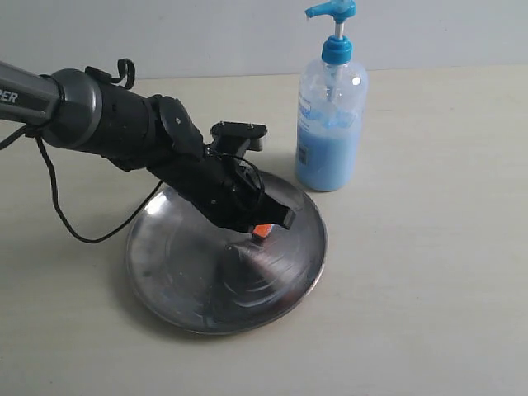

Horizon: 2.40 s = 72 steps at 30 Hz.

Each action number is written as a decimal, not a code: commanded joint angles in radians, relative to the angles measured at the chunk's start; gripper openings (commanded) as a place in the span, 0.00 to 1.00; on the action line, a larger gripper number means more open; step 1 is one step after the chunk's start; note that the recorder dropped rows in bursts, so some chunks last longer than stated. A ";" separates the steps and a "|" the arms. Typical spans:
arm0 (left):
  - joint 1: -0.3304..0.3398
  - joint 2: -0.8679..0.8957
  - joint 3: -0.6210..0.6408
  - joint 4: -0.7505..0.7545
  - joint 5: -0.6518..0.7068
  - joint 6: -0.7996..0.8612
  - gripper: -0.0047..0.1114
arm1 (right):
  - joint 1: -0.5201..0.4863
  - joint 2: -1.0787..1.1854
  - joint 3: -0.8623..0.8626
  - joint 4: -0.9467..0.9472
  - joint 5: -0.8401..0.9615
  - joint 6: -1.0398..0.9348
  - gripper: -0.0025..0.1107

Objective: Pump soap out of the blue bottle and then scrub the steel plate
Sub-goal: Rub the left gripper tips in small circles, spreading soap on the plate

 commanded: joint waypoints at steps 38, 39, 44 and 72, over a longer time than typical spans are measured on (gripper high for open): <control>-0.001 0.026 -0.003 -0.088 0.021 0.132 0.04 | 0.001 -0.005 0.005 0.011 -0.013 -0.001 0.02; -0.001 0.026 -0.003 -0.098 0.021 0.132 0.04 | 0.001 -0.005 0.005 0.011 -0.013 -0.001 0.02; -0.001 0.028 -0.003 -0.119 -0.019 0.134 0.04 | 0.001 -0.005 0.005 0.011 -0.009 -0.001 0.02; 0.001 0.028 -0.003 -0.023 -0.070 0.233 0.04 | 0.001 -0.005 0.005 0.013 -0.009 -0.004 0.02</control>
